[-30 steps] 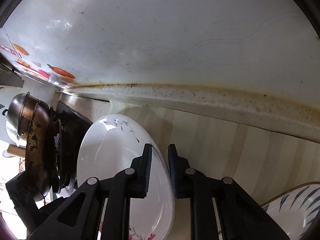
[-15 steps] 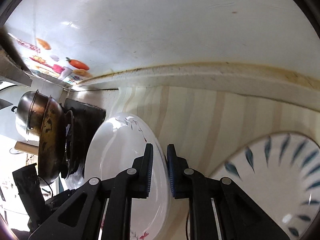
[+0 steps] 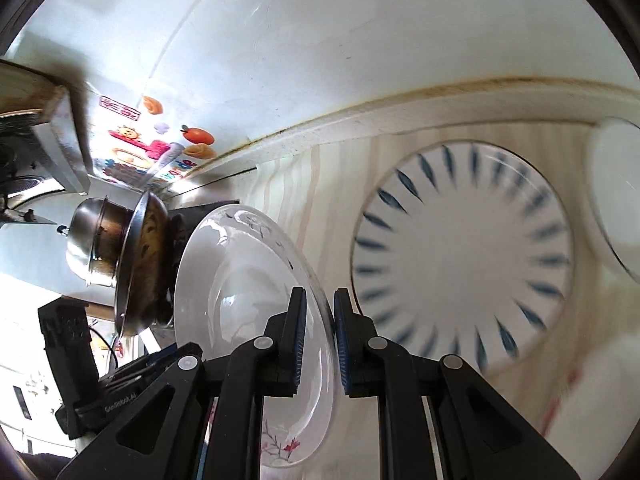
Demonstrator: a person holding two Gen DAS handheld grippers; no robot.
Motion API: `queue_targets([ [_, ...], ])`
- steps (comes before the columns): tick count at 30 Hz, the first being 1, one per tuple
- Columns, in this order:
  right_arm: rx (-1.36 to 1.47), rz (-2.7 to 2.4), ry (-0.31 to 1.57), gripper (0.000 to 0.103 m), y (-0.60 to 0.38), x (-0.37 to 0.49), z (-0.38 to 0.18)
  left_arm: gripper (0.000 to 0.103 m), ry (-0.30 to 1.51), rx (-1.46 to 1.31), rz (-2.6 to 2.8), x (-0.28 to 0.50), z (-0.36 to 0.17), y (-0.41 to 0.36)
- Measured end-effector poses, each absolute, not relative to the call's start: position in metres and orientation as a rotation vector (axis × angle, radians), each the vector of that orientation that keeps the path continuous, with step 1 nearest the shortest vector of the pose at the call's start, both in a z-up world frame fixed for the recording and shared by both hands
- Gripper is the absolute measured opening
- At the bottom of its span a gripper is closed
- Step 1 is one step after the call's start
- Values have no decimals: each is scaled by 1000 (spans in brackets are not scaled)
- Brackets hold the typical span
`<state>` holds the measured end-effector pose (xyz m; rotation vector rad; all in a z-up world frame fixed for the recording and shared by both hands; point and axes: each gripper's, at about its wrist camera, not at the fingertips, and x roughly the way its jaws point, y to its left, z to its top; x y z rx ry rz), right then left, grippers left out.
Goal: Organize plates and bowls
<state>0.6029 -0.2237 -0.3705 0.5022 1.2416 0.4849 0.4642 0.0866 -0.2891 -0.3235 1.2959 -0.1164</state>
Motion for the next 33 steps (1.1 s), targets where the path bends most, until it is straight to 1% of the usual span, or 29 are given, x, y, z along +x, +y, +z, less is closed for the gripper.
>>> queue_targets([
  [7, 559, 419, 1260, 16, -286, 522, -363, 38, 1366, -249, -218, 436, -299, 39],
  [12, 590, 354, 1288, 16, -320, 470, -377, 38, 1435, -196, -275, 421, -318, 7],
  [17, 622, 300, 1315, 16, -347, 437, -399, 38, 1479, -127, -300, 418, -338, -15],
  [27, 632, 265, 1361, 16, -366, 415, -426, 38, 1522, -29, -291, 419, -360, -38],
  [33, 640, 277, 1392, 16, -365, 412, -435, 37, 1507, 0, -269, 419, -360, -40],
])
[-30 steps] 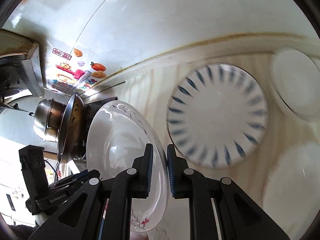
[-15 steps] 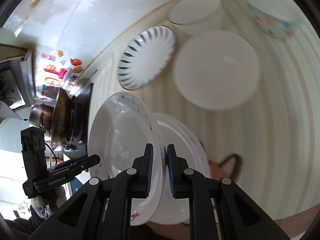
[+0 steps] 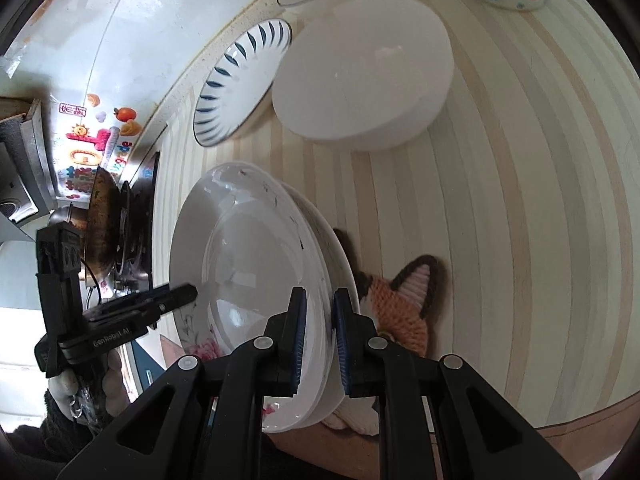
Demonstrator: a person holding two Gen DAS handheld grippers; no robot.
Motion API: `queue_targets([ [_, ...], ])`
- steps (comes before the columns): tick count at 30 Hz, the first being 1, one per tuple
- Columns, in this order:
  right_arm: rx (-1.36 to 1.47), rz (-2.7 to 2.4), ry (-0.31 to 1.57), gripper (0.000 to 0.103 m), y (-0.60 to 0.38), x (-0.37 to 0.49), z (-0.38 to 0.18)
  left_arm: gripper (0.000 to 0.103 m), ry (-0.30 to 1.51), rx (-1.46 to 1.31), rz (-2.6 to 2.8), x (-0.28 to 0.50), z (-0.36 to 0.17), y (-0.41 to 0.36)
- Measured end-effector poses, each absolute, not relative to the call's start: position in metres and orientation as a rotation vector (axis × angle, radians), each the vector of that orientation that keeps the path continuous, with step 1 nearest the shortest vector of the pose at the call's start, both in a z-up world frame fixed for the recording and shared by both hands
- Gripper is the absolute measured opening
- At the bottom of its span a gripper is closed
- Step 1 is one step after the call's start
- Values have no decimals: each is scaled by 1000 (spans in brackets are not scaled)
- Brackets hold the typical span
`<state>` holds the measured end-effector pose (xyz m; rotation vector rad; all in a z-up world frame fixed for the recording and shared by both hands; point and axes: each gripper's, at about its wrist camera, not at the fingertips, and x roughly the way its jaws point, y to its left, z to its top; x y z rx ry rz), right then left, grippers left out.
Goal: Organize plates and bowls
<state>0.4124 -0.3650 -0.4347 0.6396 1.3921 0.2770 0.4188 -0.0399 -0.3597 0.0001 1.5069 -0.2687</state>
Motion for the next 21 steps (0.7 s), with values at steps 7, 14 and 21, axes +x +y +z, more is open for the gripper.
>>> queue_targets([
  [7, 644, 290, 1429, 16, -364, 414, -442, 37, 1501, 40, -246, 421, -364, -42],
  [14, 608, 300, 1538, 17, -360, 416, -440, 37, 1530, -2, -234, 425, -358, -39],
  [21, 520, 294, 1533, 20, -366, 441, -378, 38, 1476, -94, -220, 483, -302, -22],
])
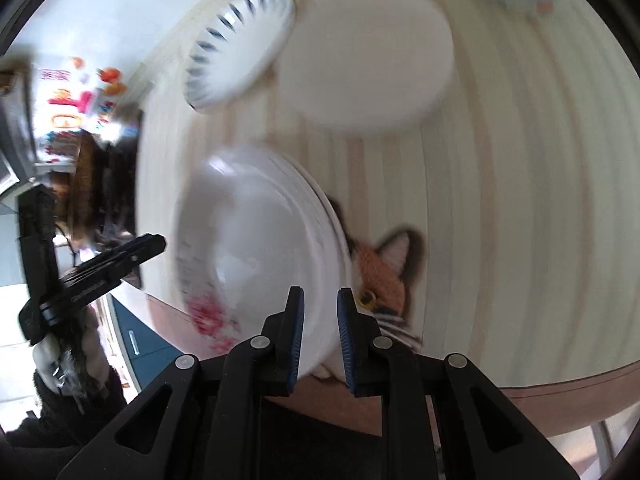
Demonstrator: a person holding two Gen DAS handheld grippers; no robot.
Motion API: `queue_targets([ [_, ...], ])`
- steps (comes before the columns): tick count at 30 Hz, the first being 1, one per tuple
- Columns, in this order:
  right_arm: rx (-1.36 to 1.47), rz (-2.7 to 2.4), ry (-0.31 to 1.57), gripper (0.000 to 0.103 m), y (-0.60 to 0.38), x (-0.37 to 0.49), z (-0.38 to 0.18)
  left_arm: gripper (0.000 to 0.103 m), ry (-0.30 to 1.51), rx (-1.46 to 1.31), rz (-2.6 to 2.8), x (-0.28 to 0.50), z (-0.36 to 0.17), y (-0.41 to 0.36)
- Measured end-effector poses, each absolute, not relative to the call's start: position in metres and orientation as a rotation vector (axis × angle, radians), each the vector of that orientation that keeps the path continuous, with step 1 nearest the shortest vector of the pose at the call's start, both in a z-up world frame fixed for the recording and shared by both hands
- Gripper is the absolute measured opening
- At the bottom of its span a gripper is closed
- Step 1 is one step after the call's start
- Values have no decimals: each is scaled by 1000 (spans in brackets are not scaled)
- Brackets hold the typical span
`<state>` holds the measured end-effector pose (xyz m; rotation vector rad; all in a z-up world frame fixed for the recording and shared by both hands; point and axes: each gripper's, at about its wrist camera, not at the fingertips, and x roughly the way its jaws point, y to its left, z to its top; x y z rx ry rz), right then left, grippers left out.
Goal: Organize plates and bowls
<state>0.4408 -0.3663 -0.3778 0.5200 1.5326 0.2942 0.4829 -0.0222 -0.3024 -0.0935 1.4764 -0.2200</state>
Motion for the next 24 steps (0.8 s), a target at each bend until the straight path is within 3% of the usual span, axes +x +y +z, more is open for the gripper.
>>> queue_targets([
  [4, 536, 318, 1427, 23, -363, 491, -327, 38, 1467, -104, -228, 537, -294, -22],
  [7, 537, 292, 1395, 23, -359, 543, -320, 38, 1490, -114, -224, 575, -307, -26],
  [15, 561, 175, 1517, 23, -345, 639, -390, 38, 1572, -100, -206, 647, -362, -29],
  [24, 540, 83, 1558, 23, -340, 659, -446, 38, 1580, -14, -241, 666, -405, -44],
])
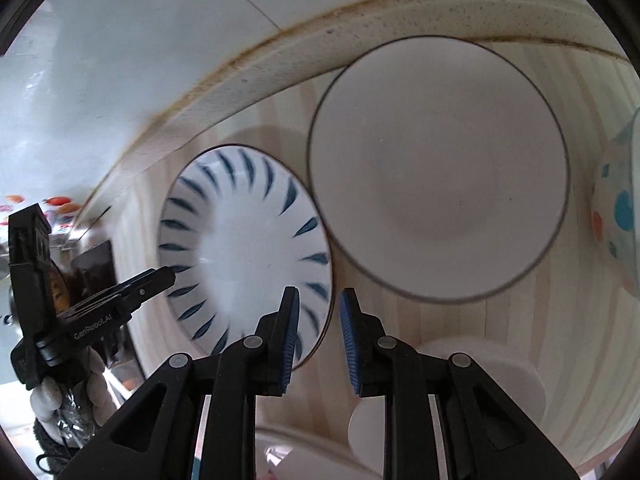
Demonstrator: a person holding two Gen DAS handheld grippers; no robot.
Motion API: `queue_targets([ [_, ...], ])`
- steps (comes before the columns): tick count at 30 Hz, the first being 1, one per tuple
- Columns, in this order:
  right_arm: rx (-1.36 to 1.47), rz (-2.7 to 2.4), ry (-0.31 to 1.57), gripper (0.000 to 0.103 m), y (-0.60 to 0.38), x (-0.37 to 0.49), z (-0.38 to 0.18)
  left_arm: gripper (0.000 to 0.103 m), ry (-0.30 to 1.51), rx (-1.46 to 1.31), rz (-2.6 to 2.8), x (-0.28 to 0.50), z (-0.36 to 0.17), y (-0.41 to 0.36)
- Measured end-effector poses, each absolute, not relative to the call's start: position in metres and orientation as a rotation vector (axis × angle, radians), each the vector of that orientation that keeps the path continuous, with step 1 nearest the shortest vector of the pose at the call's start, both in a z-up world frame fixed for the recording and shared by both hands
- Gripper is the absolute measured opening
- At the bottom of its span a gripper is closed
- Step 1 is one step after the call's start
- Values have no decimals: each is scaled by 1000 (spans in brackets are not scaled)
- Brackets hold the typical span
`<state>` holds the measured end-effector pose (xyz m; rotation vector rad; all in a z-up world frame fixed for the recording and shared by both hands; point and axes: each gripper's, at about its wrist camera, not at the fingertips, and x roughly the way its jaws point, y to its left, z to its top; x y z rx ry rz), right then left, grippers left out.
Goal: Organize plates and bowls
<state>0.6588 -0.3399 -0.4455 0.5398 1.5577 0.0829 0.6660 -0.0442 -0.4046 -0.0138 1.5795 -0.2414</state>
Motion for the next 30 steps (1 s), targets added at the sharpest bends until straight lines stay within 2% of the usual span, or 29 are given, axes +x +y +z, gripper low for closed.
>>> queue_targets([
  [3, 493, 75, 1527, 20, -334, 661, -452, 26, 1560, -43, -285, 667, -408, -47],
  [5, 477, 75, 1520, 14, -329, 662, -455, 26, 1563, -70, -301, 666, -410, -50],
  [16, 439, 79, 1506, 14, -321, 665, -454, 26, 1515, -29, -299, 640, -401, -57],
  [30, 454, 135, 1461, 14, -325, 640, -411, 26, 1448, -50, -337, 602, -337, -29],
])
